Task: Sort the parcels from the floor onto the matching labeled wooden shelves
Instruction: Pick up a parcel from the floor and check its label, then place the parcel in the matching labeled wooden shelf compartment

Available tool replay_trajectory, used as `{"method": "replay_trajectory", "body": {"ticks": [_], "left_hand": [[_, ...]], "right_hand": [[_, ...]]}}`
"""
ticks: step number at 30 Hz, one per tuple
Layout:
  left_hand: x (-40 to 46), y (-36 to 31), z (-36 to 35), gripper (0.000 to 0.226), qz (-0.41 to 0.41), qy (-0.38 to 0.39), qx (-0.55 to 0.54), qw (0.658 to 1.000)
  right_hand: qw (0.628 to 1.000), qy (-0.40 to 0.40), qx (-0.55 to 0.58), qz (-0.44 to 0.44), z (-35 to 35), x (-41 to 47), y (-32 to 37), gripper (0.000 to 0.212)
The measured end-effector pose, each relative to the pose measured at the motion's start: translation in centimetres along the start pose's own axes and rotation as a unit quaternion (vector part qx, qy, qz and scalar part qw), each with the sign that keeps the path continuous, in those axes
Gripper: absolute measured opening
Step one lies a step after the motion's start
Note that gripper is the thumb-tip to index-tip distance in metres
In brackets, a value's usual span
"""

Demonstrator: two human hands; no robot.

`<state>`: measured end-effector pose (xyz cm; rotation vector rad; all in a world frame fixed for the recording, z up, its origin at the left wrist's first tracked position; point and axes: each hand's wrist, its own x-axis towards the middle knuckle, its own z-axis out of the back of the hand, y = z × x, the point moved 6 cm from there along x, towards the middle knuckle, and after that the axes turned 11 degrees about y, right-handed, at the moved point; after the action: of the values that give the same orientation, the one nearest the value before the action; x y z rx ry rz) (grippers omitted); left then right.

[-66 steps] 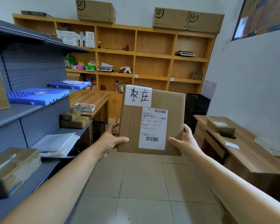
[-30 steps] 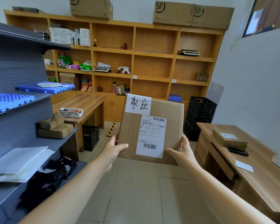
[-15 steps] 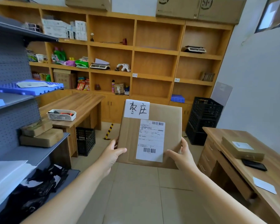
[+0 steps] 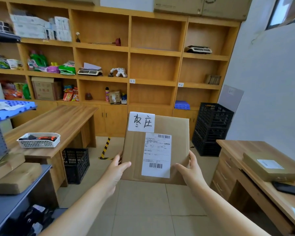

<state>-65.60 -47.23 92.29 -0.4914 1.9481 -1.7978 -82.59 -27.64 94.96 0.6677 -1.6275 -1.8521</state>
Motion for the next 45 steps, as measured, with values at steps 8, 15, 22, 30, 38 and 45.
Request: {"method": "replay_trajectory", "body": {"ticks": [8, 15, 22, 30, 38, 45], "left_hand": [[12.4, 0.6, 0.4, 0.057, 0.001, -0.026, -0.011, 1.0], [25.4, -2.4, -1.6, 0.056, -0.005, -0.062, -0.011, 0.998], [35.8, -2.5, -2.3, 0.049, -0.003, -0.095, -0.052, 0.994], [47.9, -1.3, 1.5, 0.047, 0.023, -0.136, -0.054, 0.989], [64.4, -2.1, 6.7, 0.046, 0.035, -0.142, -0.035, 0.989], [78.8, -4.4, 7.5, 0.046, 0.035, -0.11, -0.037, 0.993]], "right_hand": [[1.0, 0.008, 0.004, -0.004, 2.1, 13.7, -3.0, 0.065], [1.0, 0.022, -0.001, 0.009, 6.5, 27.5, -2.4, 0.068], [0.999, 0.032, -0.016, -0.004, 9.2, 39.5, -3.2, 0.069], [0.998, 0.054, -0.033, -0.026, 8.0, 52.1, -5.2, 0.068], [0.998, 0.05, -0.017, -0.029, 6.3, 68.7, -5.1, 0.066], [0.998, 0.034, -0.008, -0.048, 7.9, 81.4, -5.5, 0.069]]}}
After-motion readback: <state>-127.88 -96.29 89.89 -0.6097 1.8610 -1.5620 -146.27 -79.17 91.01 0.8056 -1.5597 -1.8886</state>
